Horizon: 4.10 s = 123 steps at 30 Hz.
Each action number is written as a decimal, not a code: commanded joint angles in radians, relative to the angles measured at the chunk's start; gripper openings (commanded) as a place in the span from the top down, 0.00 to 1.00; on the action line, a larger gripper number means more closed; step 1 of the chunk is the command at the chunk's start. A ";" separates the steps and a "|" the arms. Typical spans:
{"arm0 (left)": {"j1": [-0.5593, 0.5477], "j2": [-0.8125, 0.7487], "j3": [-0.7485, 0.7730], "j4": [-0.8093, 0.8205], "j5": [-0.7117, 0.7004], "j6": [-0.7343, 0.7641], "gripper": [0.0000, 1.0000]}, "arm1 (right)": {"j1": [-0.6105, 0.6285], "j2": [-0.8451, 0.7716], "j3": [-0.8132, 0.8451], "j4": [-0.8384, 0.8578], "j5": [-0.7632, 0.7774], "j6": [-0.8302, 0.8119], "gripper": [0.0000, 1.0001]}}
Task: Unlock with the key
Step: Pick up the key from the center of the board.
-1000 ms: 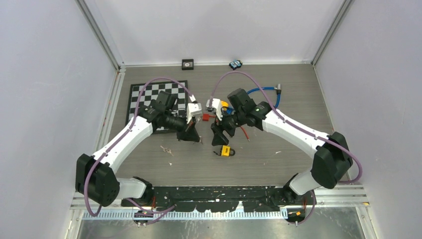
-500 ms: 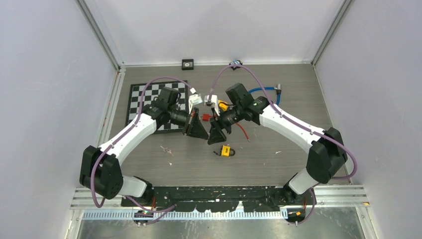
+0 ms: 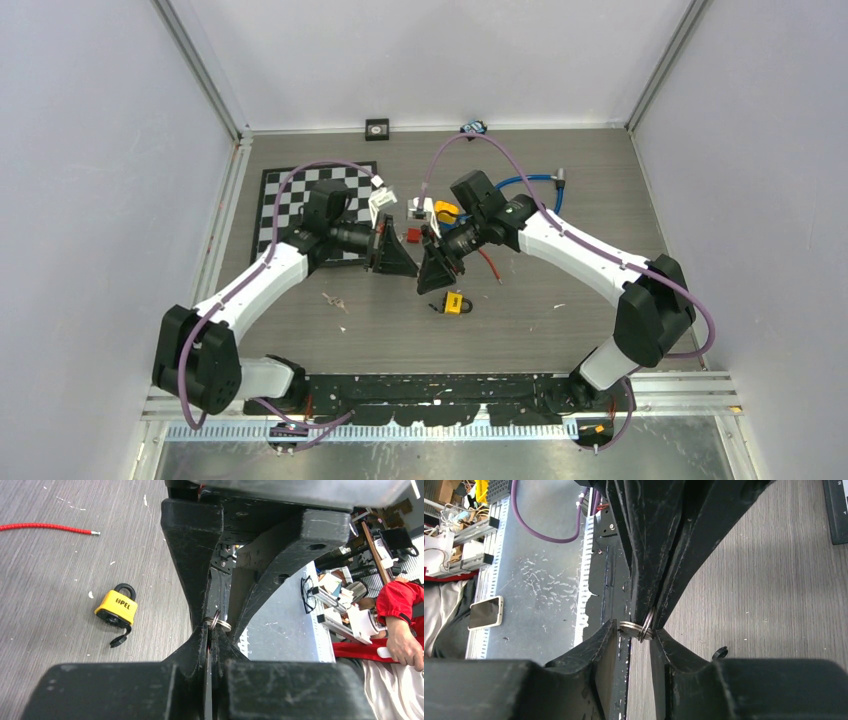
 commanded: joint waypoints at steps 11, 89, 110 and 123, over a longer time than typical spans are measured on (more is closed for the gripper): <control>0.021 -0.067 -0.036 0.102 0.035 -0.008 1.00 | -0.014 -0.070 0.019 0.001 0.044 -0.026 1.00; -0.071 0.111 -0.008 0.361 -0.023 0.038 0.73 | -0.040 -0.175 -0.004 -0.085 0.329 -0.108 1.00; -0.072 0.129 0.005 0.334 -0.020 0.038 1.00 | -0.040 -0.186 -0.016 -0.069 0.348 -0.096 1.00; 0.001 0.018 -0.005 0.207 -0.100 0.084 1.00 | -0.058 -0.242 -0.098 -0.007 0.483 -0.068 0.43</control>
